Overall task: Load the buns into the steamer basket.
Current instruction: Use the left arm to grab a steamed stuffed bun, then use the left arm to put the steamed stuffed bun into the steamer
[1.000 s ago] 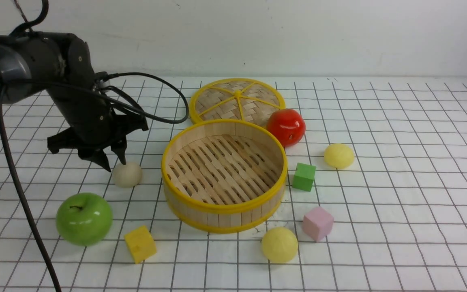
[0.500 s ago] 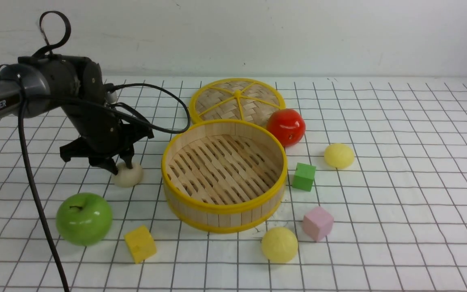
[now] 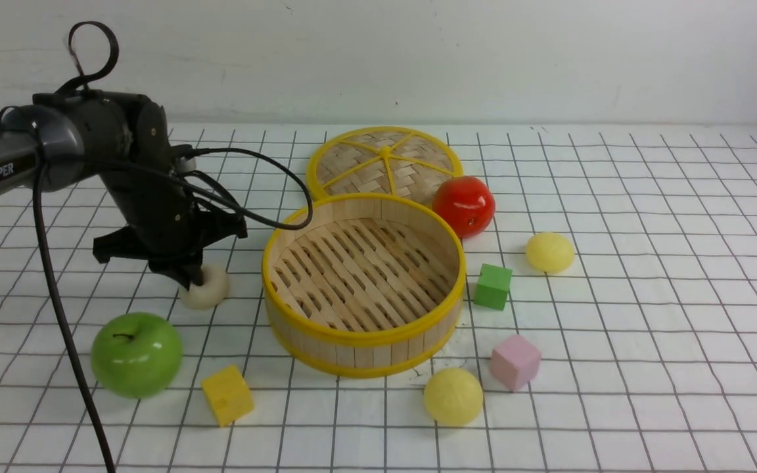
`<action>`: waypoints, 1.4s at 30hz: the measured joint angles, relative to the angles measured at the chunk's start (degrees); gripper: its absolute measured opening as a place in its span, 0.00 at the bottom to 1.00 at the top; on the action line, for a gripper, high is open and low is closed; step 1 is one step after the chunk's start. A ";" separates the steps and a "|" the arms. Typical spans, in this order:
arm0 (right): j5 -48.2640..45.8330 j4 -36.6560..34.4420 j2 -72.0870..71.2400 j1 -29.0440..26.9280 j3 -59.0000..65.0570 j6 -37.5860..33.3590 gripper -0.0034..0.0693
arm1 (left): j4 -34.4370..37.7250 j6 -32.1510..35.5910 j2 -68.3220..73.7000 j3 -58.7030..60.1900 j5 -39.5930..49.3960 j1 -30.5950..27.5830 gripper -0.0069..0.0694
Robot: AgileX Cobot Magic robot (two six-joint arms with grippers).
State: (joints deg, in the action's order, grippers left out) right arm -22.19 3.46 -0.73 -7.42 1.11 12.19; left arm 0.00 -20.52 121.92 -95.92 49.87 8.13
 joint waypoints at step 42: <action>0.00 0.00 0.00 0.00 0.00 0.00 0.38 | -4.13 -4.43 -1.88 -8.06 9.19 14.03 0.38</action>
State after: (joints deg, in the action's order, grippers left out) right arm -22.19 3.46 -0.73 -7.42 1.11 12.19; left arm -4.13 -24.95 120.05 -103.98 59.05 22.16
